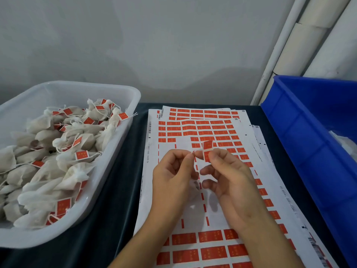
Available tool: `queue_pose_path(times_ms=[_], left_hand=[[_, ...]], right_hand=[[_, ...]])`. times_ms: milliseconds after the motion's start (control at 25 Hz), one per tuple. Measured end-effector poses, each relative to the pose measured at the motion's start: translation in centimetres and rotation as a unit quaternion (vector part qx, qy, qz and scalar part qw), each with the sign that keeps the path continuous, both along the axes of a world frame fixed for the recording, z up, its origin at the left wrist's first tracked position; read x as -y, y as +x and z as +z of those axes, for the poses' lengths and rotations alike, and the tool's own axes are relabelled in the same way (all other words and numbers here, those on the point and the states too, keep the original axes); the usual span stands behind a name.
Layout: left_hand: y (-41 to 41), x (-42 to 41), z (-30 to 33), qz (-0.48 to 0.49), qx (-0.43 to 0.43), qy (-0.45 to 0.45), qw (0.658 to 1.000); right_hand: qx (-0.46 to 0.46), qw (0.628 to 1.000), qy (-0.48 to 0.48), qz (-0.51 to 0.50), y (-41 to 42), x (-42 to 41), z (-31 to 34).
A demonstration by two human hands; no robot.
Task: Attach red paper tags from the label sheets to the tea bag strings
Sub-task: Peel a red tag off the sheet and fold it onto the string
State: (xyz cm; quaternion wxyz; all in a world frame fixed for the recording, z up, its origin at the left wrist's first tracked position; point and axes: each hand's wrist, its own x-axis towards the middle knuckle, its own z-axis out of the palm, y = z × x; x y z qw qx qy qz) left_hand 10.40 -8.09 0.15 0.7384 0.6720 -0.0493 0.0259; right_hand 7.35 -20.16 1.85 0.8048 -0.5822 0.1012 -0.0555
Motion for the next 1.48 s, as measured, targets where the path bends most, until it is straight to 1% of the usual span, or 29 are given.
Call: queue_pose_path(times_ms=[160, 280, 440, 760, 1000, 1240, 1480], left_hand=[[0.1, 0.1, 0.0, -0.001, 0.001, 0.003, 1.0], [-0.1, 0.0, 0.0, -0.015, 0.01, -0.004, 1.0], [-0.2, 0.0, -0.1, -0.022, 0.028, 0.016, 0.999], [-0.2, 0.0, -0.1, -0.031, 0.039, 0.032, 0.998], [-0.2, -0.1, 0.2, -0.031, 0.028, 0.03, 0.999], [-0.3, -0.1, 0.2, -0.03, 0.031, 0.042, 0.998], [-0.4, -0.4, 0.2, -0.042, 0.039, 0.039, 0.998]], right_hand=[[-0.022, 0.998, 0.058, 0.01, 0.1, 0.1, -0.2], [-0.021, 0.999, 0.021, 0.014, 0.1, 0.0, -0.4], [-0.022, 0.999, -0.024, 0.007, 0.1, -0.1, -0.6], [-0.023, 0.999, -0.04, -0.008, 0.2, 0.0, -0.9], [-0.018, 0.998, -0.054, -0.008, 0.3, 0.1, -1.0], [0.003, 0.996, -0.081, -0.039, 0.4, 0.1, -1.1], [0.033, 0.984, -0.145, -0.096, 0.3, -0.1, -1.3]])
